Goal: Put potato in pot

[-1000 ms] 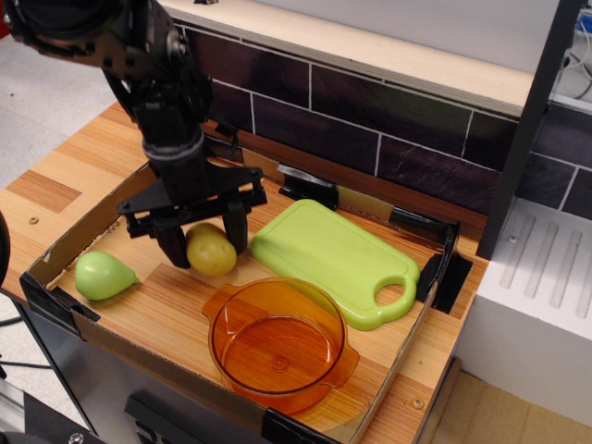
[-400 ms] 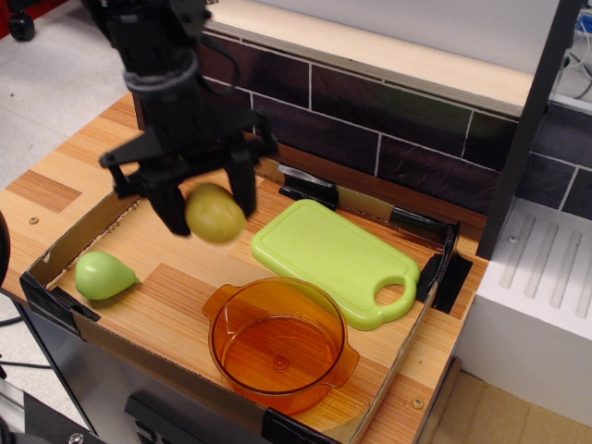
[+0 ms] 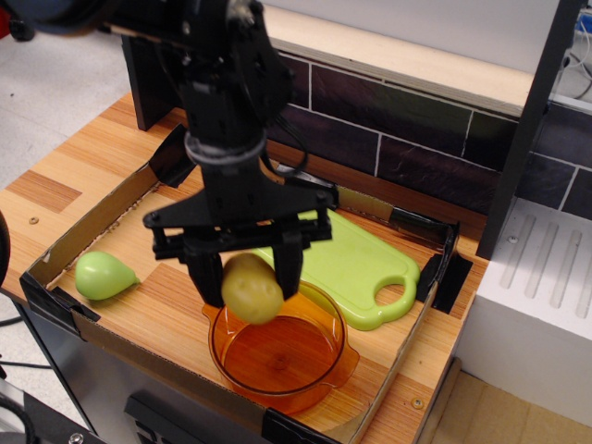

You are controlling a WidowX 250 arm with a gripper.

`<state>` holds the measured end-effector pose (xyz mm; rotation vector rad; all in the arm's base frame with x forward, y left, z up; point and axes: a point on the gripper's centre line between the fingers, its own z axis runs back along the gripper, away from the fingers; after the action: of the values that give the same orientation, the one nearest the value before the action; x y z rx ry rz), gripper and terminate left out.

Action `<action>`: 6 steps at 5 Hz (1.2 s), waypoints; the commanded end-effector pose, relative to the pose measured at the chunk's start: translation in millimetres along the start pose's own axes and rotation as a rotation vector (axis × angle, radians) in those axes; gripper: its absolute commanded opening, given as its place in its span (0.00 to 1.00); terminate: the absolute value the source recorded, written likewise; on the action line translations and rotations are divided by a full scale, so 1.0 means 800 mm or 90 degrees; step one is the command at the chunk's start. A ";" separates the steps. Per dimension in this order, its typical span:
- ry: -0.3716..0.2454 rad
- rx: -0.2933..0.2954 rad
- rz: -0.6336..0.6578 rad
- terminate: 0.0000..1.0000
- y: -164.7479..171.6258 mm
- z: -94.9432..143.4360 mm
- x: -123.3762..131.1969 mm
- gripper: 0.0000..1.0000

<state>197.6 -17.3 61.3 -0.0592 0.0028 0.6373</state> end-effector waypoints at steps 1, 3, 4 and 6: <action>-0.007 0.014 -0.028 0.00 -0.008 -0.018 0.000 1.00; -0.036 -0.016 -0.002 0.00 -0.008 0.017 0.020 1.00; -0.110 0.006 0.030 0.00 -0.006 0.043 0.053 1.00; -0.169 -0.013 0.126 0.00 0.013 0.073 0.103 1.00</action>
<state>249.4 38.8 104.1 0.0175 -0.2121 0.8350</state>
